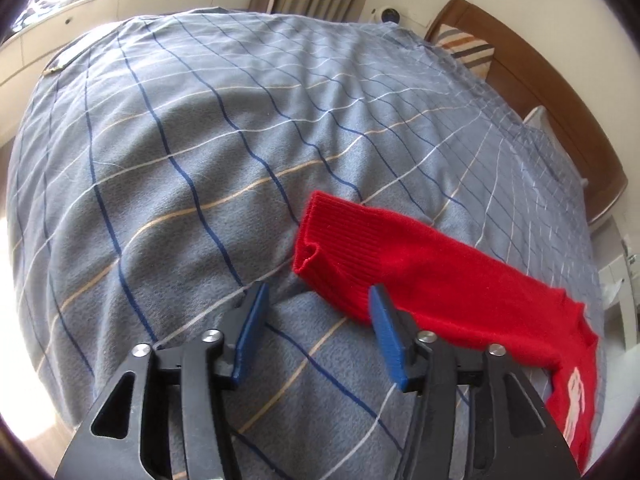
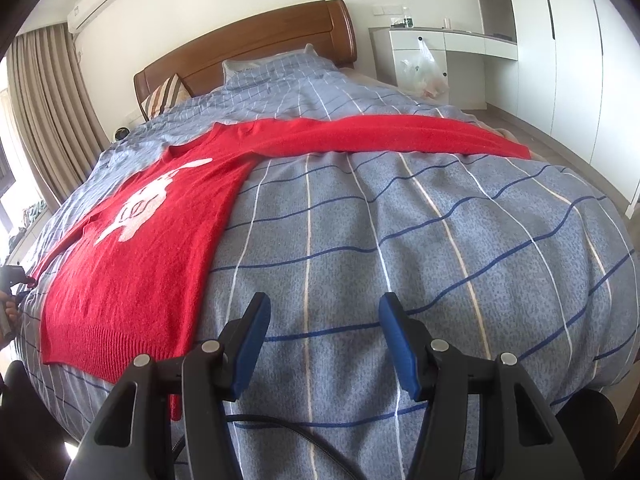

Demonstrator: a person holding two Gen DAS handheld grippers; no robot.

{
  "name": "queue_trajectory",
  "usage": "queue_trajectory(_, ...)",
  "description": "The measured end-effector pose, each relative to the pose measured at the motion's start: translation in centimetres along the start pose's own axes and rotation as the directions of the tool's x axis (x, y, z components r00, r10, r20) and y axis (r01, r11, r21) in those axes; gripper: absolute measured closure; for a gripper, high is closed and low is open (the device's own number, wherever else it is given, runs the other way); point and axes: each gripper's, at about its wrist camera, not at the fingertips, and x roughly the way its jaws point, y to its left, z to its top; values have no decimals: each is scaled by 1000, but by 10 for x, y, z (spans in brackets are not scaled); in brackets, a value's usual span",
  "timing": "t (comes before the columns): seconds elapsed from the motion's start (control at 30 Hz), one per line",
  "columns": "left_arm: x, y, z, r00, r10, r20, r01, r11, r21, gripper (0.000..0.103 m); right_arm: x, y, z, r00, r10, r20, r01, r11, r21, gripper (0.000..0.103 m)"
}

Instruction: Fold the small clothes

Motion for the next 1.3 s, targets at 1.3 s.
queue_trajectory(1.3,-45,-109,-176,990,-135,-47,141,864,483,0,6,0,3,999,-29,22,29,1000,-11,33)
